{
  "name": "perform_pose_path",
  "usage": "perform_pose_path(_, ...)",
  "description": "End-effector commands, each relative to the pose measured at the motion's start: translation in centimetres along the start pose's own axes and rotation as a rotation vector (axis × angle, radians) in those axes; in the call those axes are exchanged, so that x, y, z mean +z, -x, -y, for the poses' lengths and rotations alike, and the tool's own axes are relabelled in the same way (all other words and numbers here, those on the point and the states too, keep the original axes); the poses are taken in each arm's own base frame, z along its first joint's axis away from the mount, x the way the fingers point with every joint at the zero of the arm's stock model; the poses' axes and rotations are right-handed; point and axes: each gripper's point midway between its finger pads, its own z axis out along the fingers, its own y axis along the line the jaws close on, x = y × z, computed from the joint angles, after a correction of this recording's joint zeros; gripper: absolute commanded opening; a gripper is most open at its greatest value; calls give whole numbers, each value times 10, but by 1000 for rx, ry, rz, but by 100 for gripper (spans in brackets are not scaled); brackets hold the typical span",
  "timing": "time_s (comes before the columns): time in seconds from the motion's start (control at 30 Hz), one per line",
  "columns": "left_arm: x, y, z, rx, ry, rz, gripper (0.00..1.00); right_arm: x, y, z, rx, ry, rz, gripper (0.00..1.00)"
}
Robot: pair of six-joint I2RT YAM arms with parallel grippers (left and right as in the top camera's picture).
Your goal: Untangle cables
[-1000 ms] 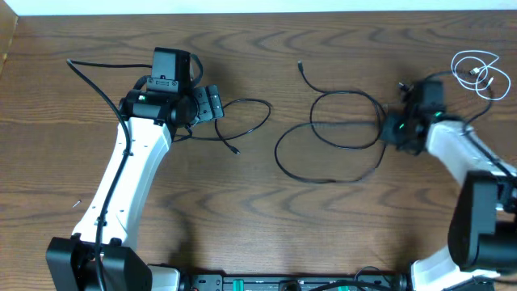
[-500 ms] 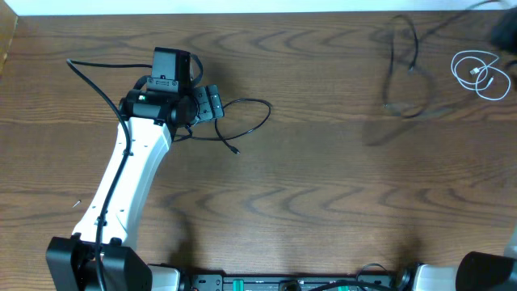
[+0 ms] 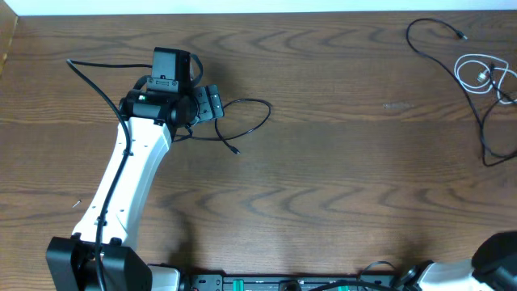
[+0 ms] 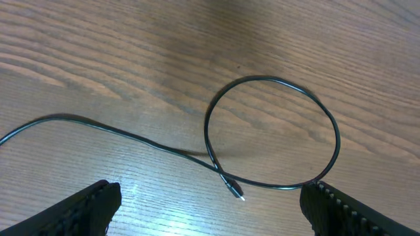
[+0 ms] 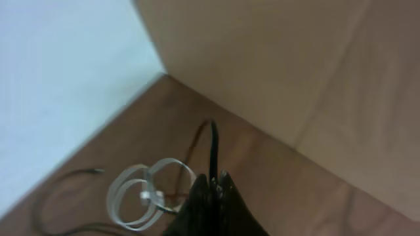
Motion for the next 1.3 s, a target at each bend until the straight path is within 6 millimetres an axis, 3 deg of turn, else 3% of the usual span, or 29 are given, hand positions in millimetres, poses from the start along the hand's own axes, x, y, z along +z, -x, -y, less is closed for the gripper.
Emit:
perform_pose_path(0.0, 2, 2, 0, -1, 4, 4, 93, 28, -16, 3, -50, -10, -53, 10)
perform_pose_path(0.03, 2, 2, 0, -1, 4, 4, 93, 37, -23, -1, -52, 10, -76, 34)
perform_pose_path(0.07, 2, 2, 0, -1, 4, 3, 93, 45, -29, -4, -52, 32, -96, 78)
perform_pose_path(0.1, 2, 2, 0, -1, 4, 4, 93, 51, -36, -7, -52, 48, -116, 99)
perform_pose_path(0.27, 2, 2, 0, -1, 4, 4, 93, 62, -66, -22, -55, 114, -220, 99)
perform_pose_path(0.6, 2, 3, 1, 0, 2, 9, 93, 41, -100, -83, -93, 325, -346, 99)
perform_pose_path(0.73, 2, 4, 1, 5, 1, 13, 93, 27, -115, -118, -144, 450, -388, 99)
perform_pose_path(0.9, -4, 12, 4, 64, -13, 52, 93, -3, -141, -177, -258, 642, -436, 99)
perform_pose_path(1.03, -25, 22, 3, 77, -26, 111, 93, -34, -166, -230, -351, 769, -460, 99)
perform_pose_path(1.27, -71, 42, -35, -27, 2, 234, 93, -102, -224, -319, -498, 959, -510, 99)
